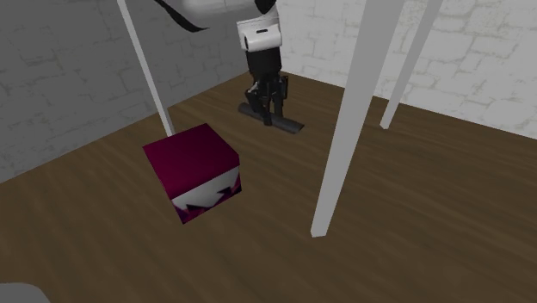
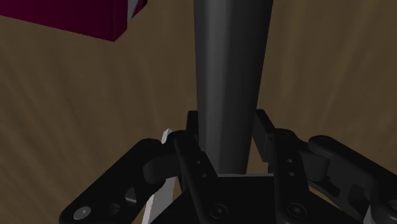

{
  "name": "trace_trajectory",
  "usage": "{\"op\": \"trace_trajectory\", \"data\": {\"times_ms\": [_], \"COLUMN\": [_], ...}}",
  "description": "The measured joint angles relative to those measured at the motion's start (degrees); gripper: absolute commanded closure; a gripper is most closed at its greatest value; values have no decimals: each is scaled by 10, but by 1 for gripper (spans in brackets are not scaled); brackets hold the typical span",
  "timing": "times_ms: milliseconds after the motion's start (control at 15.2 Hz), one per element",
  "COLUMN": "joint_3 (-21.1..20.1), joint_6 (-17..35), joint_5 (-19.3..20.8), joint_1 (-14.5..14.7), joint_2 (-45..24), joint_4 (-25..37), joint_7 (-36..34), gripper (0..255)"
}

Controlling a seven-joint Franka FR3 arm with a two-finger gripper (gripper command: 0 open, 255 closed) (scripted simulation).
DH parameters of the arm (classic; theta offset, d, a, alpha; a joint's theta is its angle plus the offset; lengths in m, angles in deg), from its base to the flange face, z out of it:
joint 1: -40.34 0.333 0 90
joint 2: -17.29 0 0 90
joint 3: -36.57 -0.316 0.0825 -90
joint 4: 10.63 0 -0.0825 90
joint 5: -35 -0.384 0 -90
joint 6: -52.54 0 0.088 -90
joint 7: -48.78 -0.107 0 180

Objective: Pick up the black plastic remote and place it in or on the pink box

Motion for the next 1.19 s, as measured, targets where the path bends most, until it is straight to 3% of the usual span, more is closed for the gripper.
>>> {"op": "trace_trajectory", "data": {"times_ms": [990,1188], "joint_3": [-90,-101], "joint_6": [4,16], "joint_5": [-107,-105], "joint_1": [89,96], "joint_2": [139,129], "joint_4": [-144,-150], "joint_7": [-132,-153], "gripper": [255,255]}}
